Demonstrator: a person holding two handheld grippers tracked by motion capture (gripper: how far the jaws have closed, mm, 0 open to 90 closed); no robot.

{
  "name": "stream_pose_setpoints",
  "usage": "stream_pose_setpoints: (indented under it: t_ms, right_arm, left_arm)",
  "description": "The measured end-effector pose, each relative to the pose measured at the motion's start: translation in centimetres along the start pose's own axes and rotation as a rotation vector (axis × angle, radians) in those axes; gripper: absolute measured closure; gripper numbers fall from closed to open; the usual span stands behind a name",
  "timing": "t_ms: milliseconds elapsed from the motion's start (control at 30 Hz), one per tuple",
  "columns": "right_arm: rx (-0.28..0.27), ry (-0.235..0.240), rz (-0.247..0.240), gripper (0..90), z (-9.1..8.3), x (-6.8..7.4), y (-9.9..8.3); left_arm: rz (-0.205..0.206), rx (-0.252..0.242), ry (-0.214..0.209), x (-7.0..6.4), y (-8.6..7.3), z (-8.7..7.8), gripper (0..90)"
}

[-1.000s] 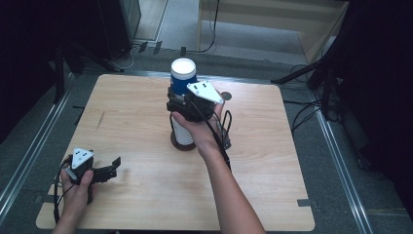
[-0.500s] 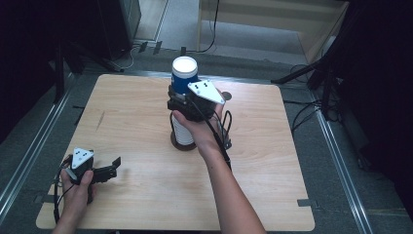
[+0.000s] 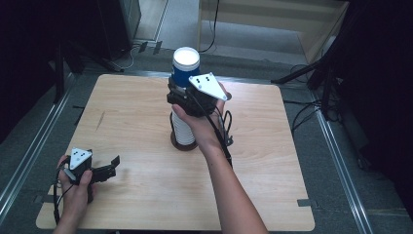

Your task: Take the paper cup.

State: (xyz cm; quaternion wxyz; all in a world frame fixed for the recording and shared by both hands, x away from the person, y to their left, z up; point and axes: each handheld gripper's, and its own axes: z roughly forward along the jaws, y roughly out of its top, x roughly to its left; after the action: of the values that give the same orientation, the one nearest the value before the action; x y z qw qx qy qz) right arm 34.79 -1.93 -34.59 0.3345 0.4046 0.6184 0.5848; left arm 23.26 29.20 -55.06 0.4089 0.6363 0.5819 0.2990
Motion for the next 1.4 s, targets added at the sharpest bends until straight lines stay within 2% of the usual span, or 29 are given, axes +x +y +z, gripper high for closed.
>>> stream_pose_setpoints:
  t_ms: [167, 467, 767, 867, 1400]
  right_arm:
    - [-0.011, -0.002, -0.001, 16.8, -0.1, 0.0, 0.7]
    - [-0.044, -0.009, -0.007, 16.8, -0.5, 0.0, 2.8]
    - [-0.074, -0.019, -0.001, 16.8, -1.1, -0.2, 4.1]
    - [-0.084, -0.029, -0.002, 16.8, -1.5, -0.5, 4.4]
    - [-0.099, -0.082, 0.003, 16.7, -3.0, -2.6, 4.8]
  left_arm:
    - [0.006, -0.015, 0.017, -0.1, 0.0, 0.0, 0.0]
    - [0.01, -0.043, 0.009, -0.2, 0.0, 0.0, 0.0]
    - [0.007, -0.056, 0.0, -0.2, 0.0, 0.0, 0.0]
    - [0.011, -0.086, -0.038, 0.1, 0.1, 0.0, 0.0]
    - [0.014, -0.115, -0.073, 0.4, 0.1, 0.1, 0.0]
